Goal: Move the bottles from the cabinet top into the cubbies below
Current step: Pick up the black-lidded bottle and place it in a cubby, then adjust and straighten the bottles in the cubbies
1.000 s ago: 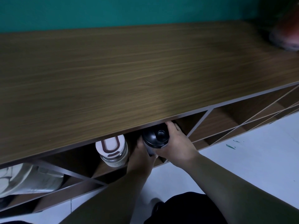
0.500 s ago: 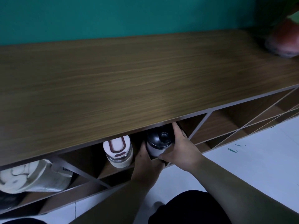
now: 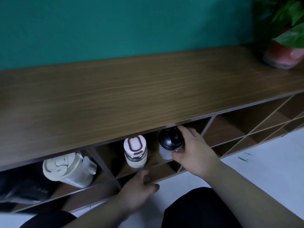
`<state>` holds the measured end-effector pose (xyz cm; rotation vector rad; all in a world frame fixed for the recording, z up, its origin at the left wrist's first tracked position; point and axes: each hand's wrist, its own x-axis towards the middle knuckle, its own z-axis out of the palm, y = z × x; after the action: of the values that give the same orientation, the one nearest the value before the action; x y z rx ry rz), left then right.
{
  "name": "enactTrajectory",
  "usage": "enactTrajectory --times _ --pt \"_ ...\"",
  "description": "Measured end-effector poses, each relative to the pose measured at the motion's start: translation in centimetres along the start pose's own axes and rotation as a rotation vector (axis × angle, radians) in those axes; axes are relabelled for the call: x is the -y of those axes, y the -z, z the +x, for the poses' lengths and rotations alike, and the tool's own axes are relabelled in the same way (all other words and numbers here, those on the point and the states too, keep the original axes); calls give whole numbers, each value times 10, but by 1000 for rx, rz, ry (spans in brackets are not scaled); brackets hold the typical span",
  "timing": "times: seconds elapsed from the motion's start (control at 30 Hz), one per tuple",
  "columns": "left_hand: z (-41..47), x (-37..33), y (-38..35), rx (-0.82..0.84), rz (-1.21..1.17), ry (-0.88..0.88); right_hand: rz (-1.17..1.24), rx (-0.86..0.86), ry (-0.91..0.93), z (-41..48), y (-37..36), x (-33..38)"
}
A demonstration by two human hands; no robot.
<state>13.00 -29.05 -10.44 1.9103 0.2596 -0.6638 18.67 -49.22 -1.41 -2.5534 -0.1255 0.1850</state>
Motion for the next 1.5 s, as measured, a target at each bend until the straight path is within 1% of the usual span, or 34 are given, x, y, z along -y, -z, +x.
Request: enactTrajectory --times 0.1,0.23,0.37,0.47,0.53,0.6,0.7,0.87,1.2,1.5 --pt "-16 6 26 -30 11 -18 -95 76 86 -10 -7 37" --pt "-17 17 40 -140 -54 7 30 164 27 -8 -30 73" --pt "-3 18 49 -208 -66 0 86 182 -34 10 -48 67" --pt "8 19 55 -207 -2 -55 258 212 -135 22 -54 58" --pt "13 18 56 -210 23 -91 320 216 -148 27 -59 56" --pt "16 17 54 -223 47 -111 344 231 -124 30 -61 58" --pt "20 18 51 -212 36 -144 359 203 -102 34 -67 57" --pt "31 29 47 -190 -36 -152 349 198 -74 36 -76 59" --pt "28 26 48 -191 -37 -173 324 144 -42 38 -83 58" --pt "30 27 47 -171 -10 -162 319 138 -38 39 -85 55"
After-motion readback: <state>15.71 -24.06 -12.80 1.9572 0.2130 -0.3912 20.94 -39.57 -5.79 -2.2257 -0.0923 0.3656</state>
